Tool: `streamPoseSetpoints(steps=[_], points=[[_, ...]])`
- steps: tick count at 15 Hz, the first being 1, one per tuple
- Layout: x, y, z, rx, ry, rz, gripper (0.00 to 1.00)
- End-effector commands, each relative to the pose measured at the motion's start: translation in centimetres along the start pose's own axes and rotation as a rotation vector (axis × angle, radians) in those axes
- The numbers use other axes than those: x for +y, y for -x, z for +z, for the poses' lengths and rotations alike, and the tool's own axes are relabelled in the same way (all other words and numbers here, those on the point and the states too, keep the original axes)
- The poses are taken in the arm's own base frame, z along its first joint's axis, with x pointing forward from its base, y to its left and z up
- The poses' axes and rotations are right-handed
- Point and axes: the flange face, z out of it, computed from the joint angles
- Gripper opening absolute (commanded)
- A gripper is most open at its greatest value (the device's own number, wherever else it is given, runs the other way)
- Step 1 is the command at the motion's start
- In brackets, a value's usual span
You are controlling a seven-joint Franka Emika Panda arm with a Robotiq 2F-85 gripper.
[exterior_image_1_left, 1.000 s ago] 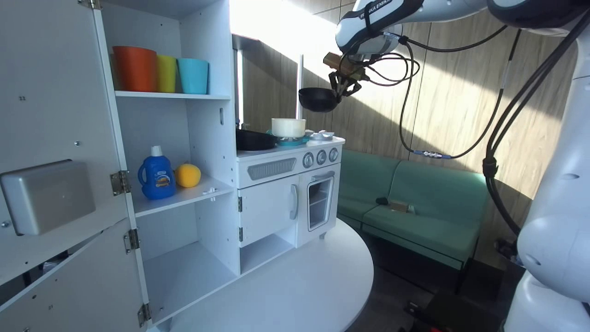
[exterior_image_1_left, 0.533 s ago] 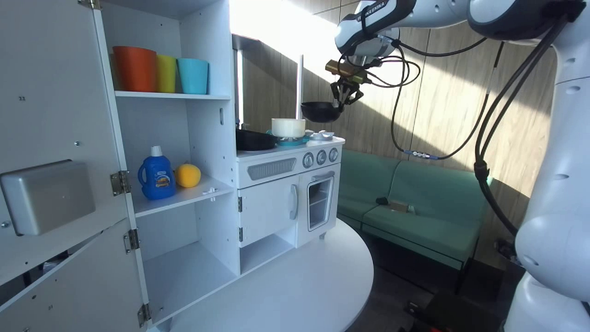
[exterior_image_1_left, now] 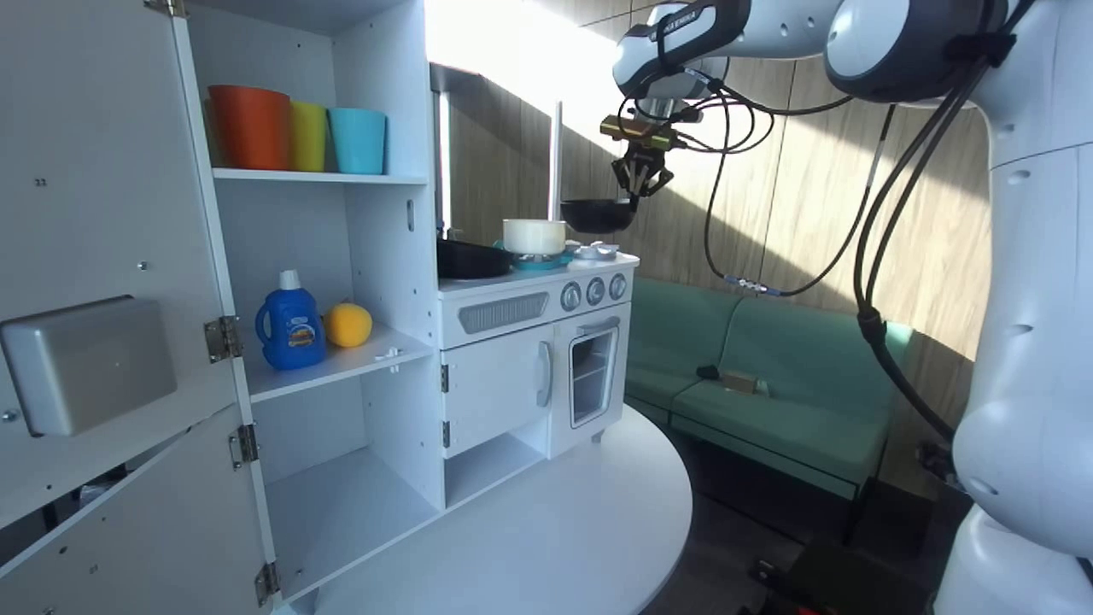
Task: Pick up the black bowl on the left and pour the contents into the white bowl on the right
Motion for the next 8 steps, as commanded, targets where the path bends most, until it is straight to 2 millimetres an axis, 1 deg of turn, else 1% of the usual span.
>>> streamPoseSetpoints(steps=[1, 8], points=[[-1.4, -1.7, -0.1, -0.004, -0.001, -0.019, 0.07], [-3.2, -3.0, 0.7, 0.013, 0.019, -0.044, 0.07]])
